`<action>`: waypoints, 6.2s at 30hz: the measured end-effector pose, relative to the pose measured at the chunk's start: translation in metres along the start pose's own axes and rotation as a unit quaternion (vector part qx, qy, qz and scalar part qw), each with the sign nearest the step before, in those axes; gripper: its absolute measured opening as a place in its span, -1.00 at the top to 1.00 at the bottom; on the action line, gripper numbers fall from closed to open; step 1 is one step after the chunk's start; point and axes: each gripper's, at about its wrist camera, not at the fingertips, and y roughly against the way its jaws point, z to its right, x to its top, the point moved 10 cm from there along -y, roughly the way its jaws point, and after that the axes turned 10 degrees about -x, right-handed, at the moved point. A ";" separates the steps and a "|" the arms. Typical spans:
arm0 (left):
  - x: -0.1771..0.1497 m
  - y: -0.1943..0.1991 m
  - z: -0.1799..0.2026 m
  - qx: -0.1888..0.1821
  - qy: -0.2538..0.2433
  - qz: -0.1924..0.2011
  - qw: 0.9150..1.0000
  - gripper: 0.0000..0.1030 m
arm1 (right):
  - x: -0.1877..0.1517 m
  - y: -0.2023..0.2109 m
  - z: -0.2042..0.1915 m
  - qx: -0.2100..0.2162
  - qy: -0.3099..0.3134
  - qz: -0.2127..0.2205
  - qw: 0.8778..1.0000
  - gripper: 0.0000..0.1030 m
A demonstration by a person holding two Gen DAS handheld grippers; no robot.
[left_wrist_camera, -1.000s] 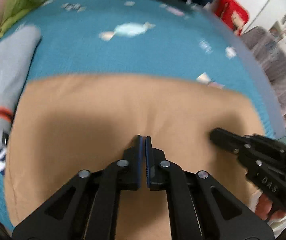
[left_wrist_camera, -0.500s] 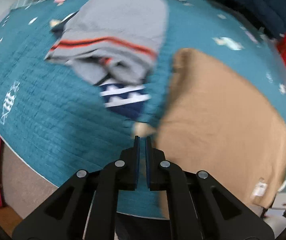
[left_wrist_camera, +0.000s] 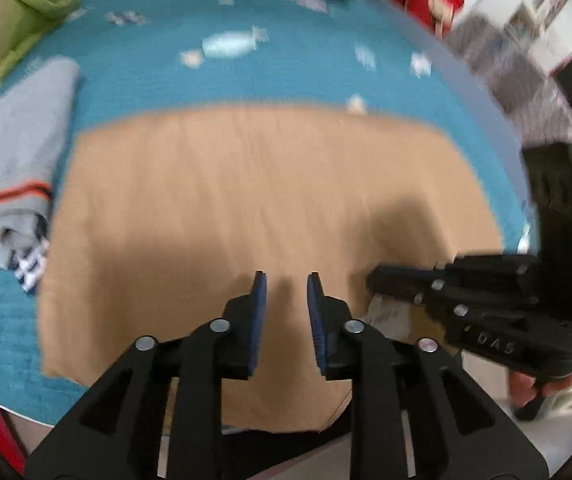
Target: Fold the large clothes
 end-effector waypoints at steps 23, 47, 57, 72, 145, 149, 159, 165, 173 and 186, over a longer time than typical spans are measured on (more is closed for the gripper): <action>-0.005 0.056 -0.106 0.099 0.106 0.047 0.988 0.46 | -0.007 0.052 0.146 -0.182 -0.127 0.028 0.975 0.87; 0.001 0.065 -0.111 0.158 0.109 0.074 0.979 -0.62 | -0.034 0.108 0.229 -0.113 -0.314 0.119 0.935 -0.82; 0.001 0.063 -0.102 0.168 0.091 0.067 0.979 -0.65 | -0.075 0.067 0.247 0.033 -0.394 0.077 0.915 -0.84; 0.003 0.060 -0.103 0.172 0.083 0.051 0.980 -0.66 | -0.041 0.062 0.213 0.215 -0.438 0.096 0.868 -0.78; 0.056 -0.082 0.020 0.056 0.090 -0.063 0.992 0.96 | 0.035 0.098 0.135 -0.024 -0.236 0.162 0.958 0.45; 0.054 -0.080 0.017 0.044 0.097 -0.060 0.993 0.96 | 0.055 0.124 0.093 -0.007 -0.171 0.197 0.965 0.46; 0.046 -0.077 0.001 0.015 0.093 -0.038 0.995 0.96 | 0.083 0.139 -0.008 0.024 -0.014 0.194 0.981 0.46; 0.051 0.004 -0.007 -0.054 0.106 0.026 0.993 0.91 | 0.092 0.137 -0.051 0.009 0.057 0.182 0.982 0.45; 0.020 0.094 -0.117 0.030 0.191 0.101 0.976 0.85 | 0.095 0.084 -0.126 0.004 0.171 0.132 0.976 0.45; -0.064 0.145 -0.242 0.110 0.354 0.122 0.921 0.84 | 0.079 -0.044 -0.237 0.153 0.171 -0.065 0.971 -0.13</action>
